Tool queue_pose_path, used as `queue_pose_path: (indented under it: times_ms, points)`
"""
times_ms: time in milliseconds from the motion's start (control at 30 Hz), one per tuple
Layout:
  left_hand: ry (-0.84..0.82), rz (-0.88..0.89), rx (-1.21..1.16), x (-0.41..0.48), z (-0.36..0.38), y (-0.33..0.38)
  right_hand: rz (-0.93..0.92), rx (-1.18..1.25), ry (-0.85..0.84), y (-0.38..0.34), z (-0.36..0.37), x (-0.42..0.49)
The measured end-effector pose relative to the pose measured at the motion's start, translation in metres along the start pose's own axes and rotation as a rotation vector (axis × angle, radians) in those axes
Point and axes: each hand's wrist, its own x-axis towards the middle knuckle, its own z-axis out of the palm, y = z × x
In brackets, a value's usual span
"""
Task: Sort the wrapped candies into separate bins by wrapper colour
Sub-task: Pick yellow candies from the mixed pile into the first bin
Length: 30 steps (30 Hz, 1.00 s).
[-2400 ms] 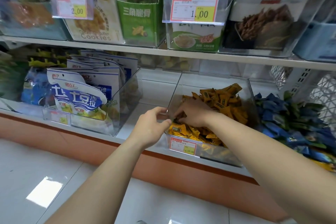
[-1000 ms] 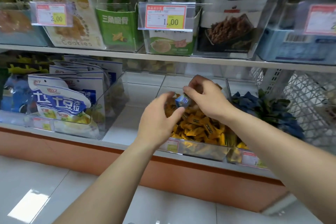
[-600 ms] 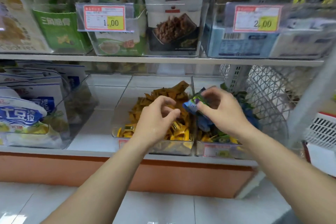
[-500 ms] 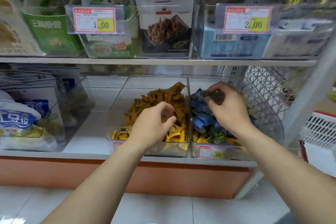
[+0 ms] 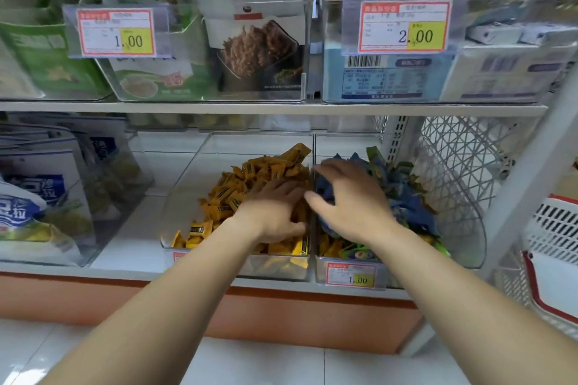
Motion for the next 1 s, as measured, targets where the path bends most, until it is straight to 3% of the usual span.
queue_pose_path:
  times_ms: [133,433,600,667,800,900,1000]
  points:
    - [-0.035,-0.020,0.048,0.001,-0.009,-0.025,-0.027,-0.034,-0.239,0.001,0.016,0.008]
    - [-0.048,-0.268,-0.029,-0.012,-0.028,-0.098,-0.036,0.026,-0.220,0.009,0.021,0.008]
    - [-0.256,-0.328,0.226,-0.003,-0.051,-0.095,-0.051,0.027,-0.207,0.011,0.023,0.008]
    - [-0.222,-0.267,0.179,0.007,-0.058,-0.078,-0.057,0.026,-0.194,0.011,0.025,0.008]
    - [-0.062,-0.058,-0.196,0.020,-0.037,-0.033,-0.059,0.036,-0.172,0.010,0.026,0.008]
    - [-0.201,0.020,-0.065,0.021,0.002,-0.018,-0.055,0.035,-0.162,0.011,0.027,0.008]
    - [-0.184,0.032,0.094,0.022,0.021,-0.023,-0.050,0.029,-0.152,0.009,0.028,0.008]
